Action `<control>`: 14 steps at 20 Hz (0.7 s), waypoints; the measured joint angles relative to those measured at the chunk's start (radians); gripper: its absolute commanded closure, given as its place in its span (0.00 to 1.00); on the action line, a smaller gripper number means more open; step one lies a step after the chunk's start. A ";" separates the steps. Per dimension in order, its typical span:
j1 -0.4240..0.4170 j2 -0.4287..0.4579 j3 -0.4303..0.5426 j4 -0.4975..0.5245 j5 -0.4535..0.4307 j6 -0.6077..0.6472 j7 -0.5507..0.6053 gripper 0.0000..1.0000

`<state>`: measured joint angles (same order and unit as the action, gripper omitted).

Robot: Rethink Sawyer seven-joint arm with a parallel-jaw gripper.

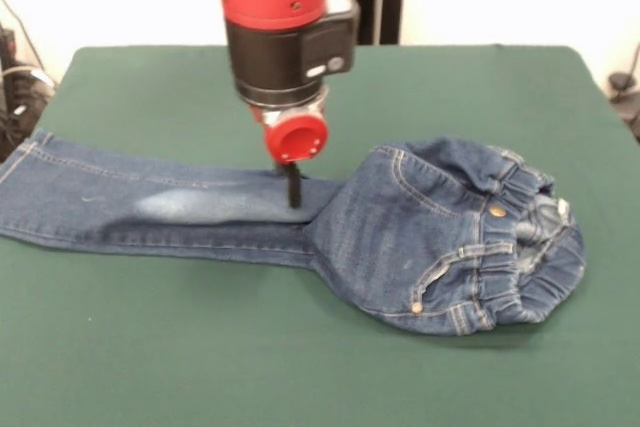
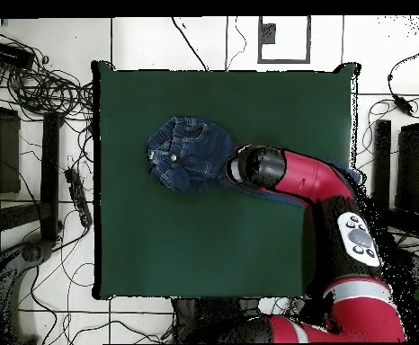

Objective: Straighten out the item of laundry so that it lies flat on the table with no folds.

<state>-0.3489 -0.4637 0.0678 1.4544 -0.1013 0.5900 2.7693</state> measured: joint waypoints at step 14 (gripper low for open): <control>-0.197 0.057 0.080 -0.109 -0.234 0.158 -0.181 0.00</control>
<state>-0.5460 -0.4064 0.1478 1.3458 -0.3352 0.7479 2.5885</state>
